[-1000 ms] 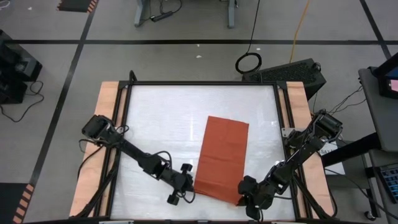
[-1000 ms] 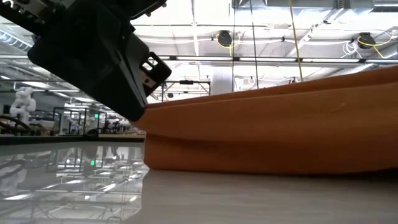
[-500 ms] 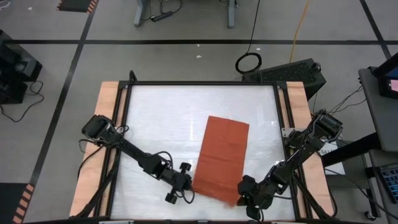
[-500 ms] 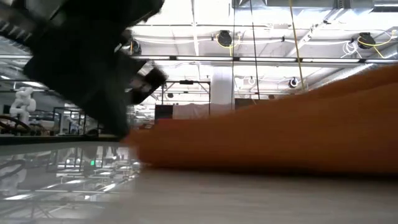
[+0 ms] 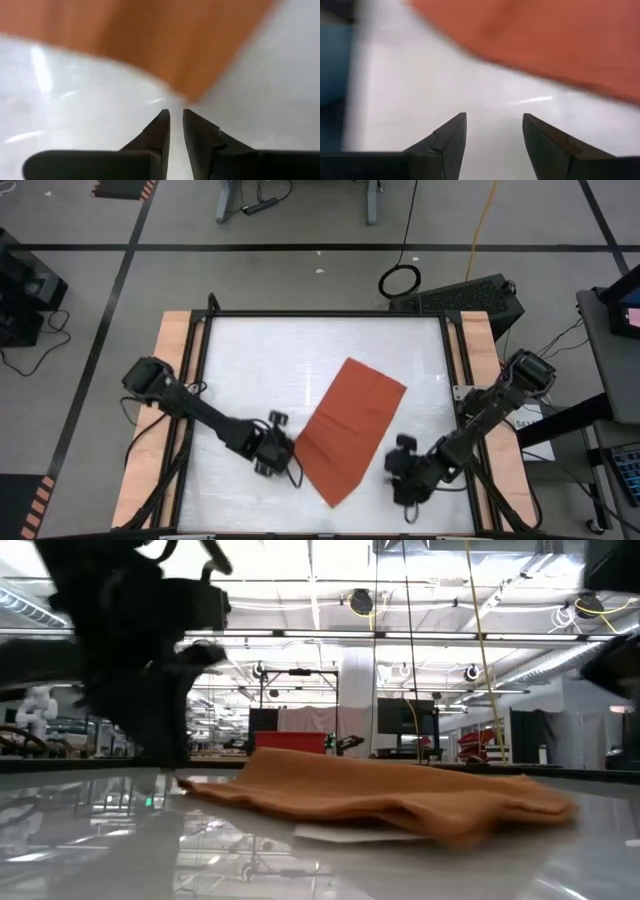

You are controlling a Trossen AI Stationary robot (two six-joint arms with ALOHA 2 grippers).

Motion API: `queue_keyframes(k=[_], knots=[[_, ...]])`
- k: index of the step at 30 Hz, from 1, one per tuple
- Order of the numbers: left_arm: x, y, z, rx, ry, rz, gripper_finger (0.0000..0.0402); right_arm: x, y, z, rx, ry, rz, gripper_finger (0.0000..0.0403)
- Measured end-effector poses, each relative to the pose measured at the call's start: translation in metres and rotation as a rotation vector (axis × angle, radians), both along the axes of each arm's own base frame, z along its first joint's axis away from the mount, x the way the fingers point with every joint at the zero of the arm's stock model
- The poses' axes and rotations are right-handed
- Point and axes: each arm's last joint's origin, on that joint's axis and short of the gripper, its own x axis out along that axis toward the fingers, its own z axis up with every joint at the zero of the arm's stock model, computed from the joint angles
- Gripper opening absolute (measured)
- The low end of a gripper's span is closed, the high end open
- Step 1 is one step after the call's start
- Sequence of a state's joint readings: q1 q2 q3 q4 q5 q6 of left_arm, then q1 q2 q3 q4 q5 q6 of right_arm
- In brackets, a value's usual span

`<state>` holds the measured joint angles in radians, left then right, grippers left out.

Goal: Roll towel into tight, uniform cylinder
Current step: Roll the kitchen towel

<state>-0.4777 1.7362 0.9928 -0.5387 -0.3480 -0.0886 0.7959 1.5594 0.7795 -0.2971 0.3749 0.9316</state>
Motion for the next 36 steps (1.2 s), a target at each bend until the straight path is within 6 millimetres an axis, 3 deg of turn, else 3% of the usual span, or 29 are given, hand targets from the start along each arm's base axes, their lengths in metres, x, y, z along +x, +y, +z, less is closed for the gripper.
queue_keyframes(k=[5,9,14,17,26,31,36], knots=[[-0.023,0.03,0.027,0.137,0.09,0.148,0.008,0.01,-0.036,-0.005,-0.164,0.081,-0.135,0.0166],[-0.032,0.049,0.046,0.113,0.068,0.287,0.0091,0.025,-0.061,-0.006,-0.238,0.097,-0.177,0.0152],[0.0,0.033,0.071,-0.215,-0.272,0.154,0.0093,0.042,-0.089,-0.005,-0.295,0.105,-0.18,0.014],[0.022,0.022,0.073,-0.347,-0.413,0.035,0.0093,0.047,-0.105,-0.005,-0.308,0.14,-0.178,0.0136],[0.069,0.029,0.014,-0.478,-0.411,-0.028,0.0093,0.056,-0.139,-0.007,-0.262,0.215,-0.157,0.0132],[0.084,0.043,-0.02,-0.512,-0.359,-0.011,0.0093,0.057,-0.148,-0.008,-0.187,0.25,-0.131,0.0132],[0.089,0.06,-0.036,-0.485,-0.302,0.013,0.0093,0.056,-0.149,-0.009,-0.041,0.3,-0.099,0.0132]])
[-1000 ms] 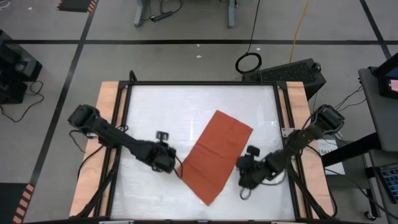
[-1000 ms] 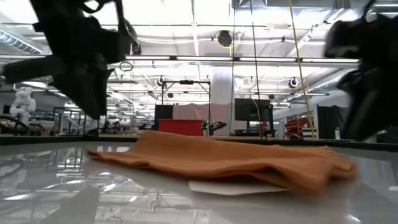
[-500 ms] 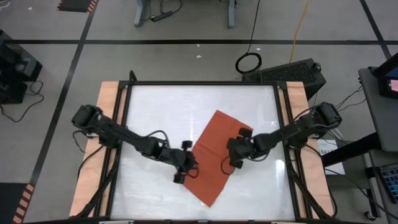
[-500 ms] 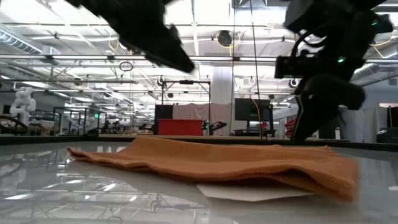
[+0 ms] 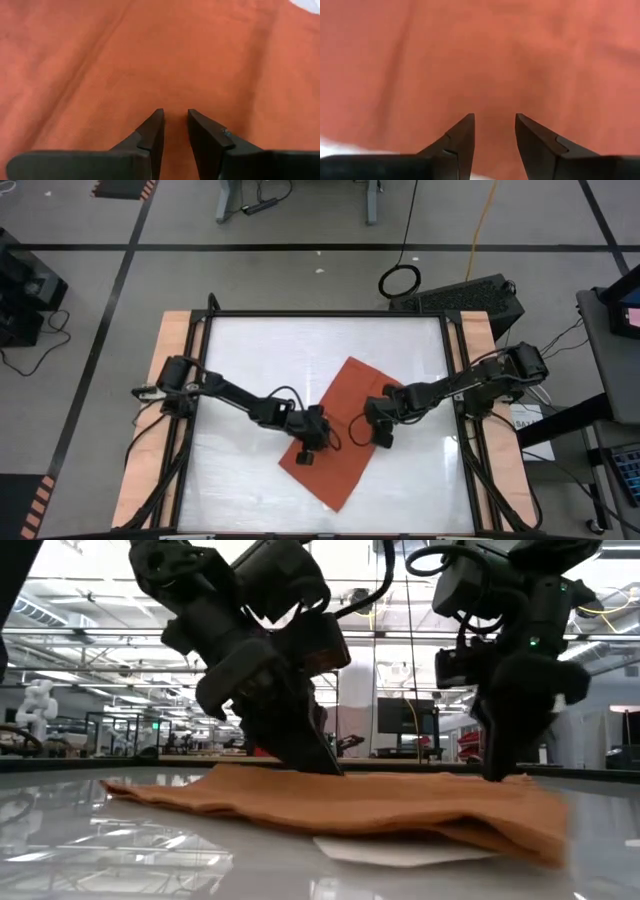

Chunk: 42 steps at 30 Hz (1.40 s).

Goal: Roll towel into tight, uniform cylinder
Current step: Roll the kitchen towel

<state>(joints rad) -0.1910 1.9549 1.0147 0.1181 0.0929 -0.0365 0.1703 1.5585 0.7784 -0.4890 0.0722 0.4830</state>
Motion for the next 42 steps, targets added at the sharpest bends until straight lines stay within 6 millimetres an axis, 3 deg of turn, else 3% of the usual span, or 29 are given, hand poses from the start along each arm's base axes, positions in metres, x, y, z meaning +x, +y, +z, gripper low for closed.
queue_keyframes(k=[8,13,18,23,28,32,36,42], knots=[[-0.005,0.027,-0.003,0.168,0.083,-0.09,0.0093,-0.007,0.034,-0.009,0.304,-0.014,0.0,0.0132],[-0.006,0.045,-0.002,0.424,0.107,-0.177,0.0093,0.004,0.069,-0.012,0.461,-0.149,0.038,0.0132],[0.002,0.067,0.008,0.825,0.182,-0.109,0.0093,0.022,0.097,-0.011,0.616,-0.37,0.131,0.0132],[0.014,0.069,0.037,0.987,0.161,-0.015,0.0093,0.027,0.099,-0.005,0.623,-0.4,0.18,0.0132],[0.008,0.05,0.067,0.925,0.097,0.041,0.0093,0.013,0.092,0.009,0.513,-0.346,0.2,0.0132],[0.002,0.036,0.084,0.615,0.017,0.055,0.0093,-0.006,0.076,0.017,0.318,-0.246,0.146,0.0132],[-0.001,0.031,0.067,0.375,0.107,0.052,0.0093,-0.023,0.058,0.021,0.109,-0.154,0.086,0.0132],[0.005,0.034,0.045,0.321,0.165,0.112,0.0093,-0.035,0.037,0.012,-0.032,-0.003,0.018,0.0132]])
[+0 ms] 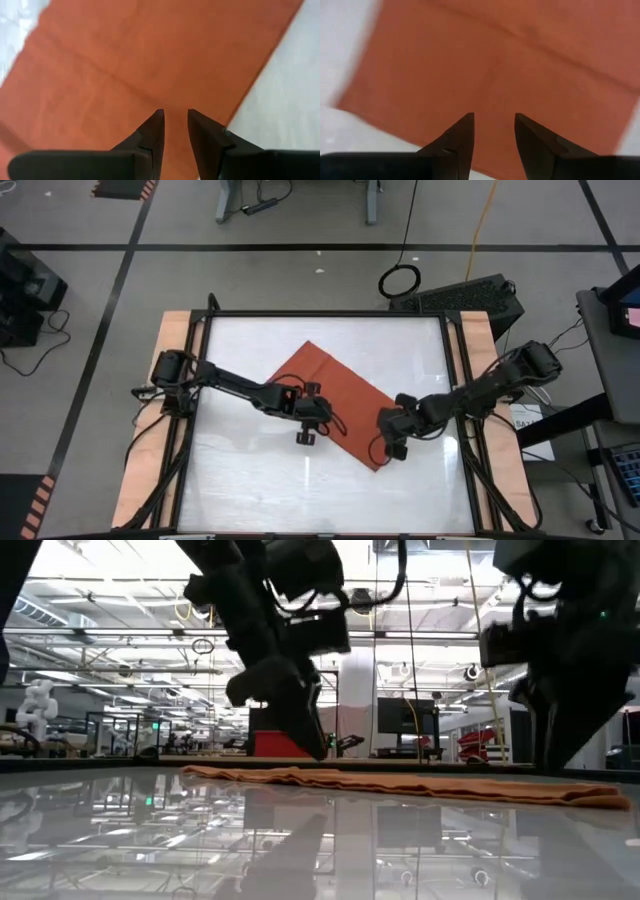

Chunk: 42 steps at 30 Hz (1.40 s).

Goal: Roll towel into tight, uniform cylinder
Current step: Roll the kitchen towel

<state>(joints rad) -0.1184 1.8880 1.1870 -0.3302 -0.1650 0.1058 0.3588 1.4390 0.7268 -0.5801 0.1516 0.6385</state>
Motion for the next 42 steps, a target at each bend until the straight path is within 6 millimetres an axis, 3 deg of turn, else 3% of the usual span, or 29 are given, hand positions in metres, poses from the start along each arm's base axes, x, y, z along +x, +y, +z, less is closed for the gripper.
queue_keyframes(k=[9,19,27,35,42], knots=[[0.001,0.02,-0.017,0.108,0.084,-0.022,0.0093,0.005,-0.004,-0.025,0.09,0.003,-0.055,0.0132],[0.001,0.049,-0.026,0.289,0.188,-0.188,0.0093,0.026,0.039,-0.022,0.38,-0.257,-0.053,0.0132],[0.006,0.06,-0.021,0.41,0.187,-0.236,0.0093,0.031,0.057,-0.024,0.45,-0.327,0.019,0.0132],[0.007,0.038,0.008,0.389,0.117,-0.155,0.0093,0.027,0.055,-0.004,0.274,-0.283,0.158,0.0132],[-0.006,0.02,0.005,0.095,0.199,-0.121,0.0093,0.021,0.039,-0.008,0.089,-0.139,0.151,0.0132]])
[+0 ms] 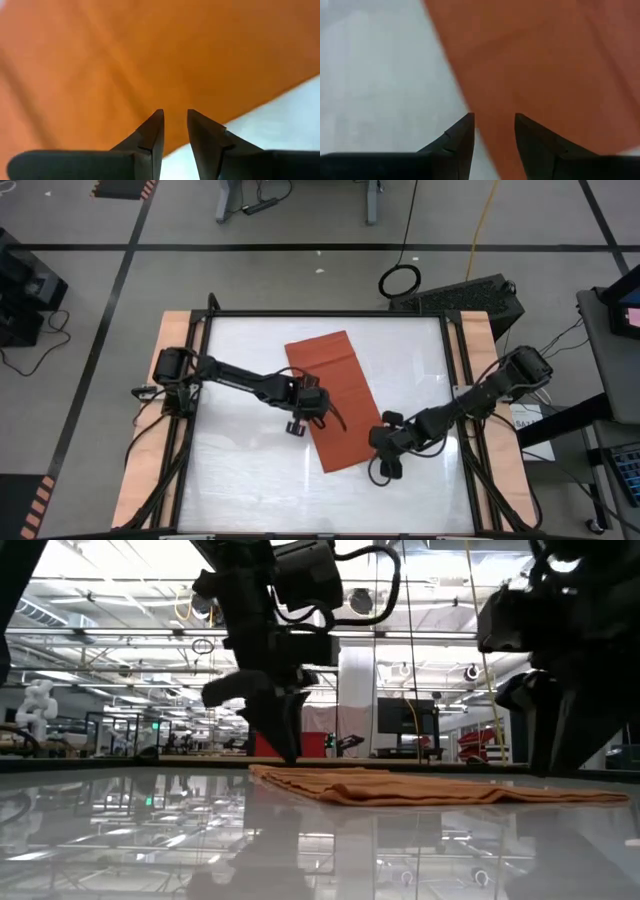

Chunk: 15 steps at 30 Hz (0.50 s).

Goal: Roll towel into tight, uniform cylinder
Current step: Roll the kitchen towel

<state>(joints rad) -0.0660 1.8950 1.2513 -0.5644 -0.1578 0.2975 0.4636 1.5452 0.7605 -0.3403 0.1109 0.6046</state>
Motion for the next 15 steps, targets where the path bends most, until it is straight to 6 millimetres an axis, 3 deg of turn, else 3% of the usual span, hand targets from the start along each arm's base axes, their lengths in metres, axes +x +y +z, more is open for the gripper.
queue_keyframes(k=[6,15], knots=[[-0.002,-0.004,-0.004,-0.059,-0.004,0.026,0.0093,0.003,-0.005,-0.002,-0.036,-0.001,-0.002,0.0132],[0.005,0.006,-0.022,0.008,0.027,-0.06,0.0093,0.016,0.004,-0.024,0.021,0.0,-0.048,0.0132]])
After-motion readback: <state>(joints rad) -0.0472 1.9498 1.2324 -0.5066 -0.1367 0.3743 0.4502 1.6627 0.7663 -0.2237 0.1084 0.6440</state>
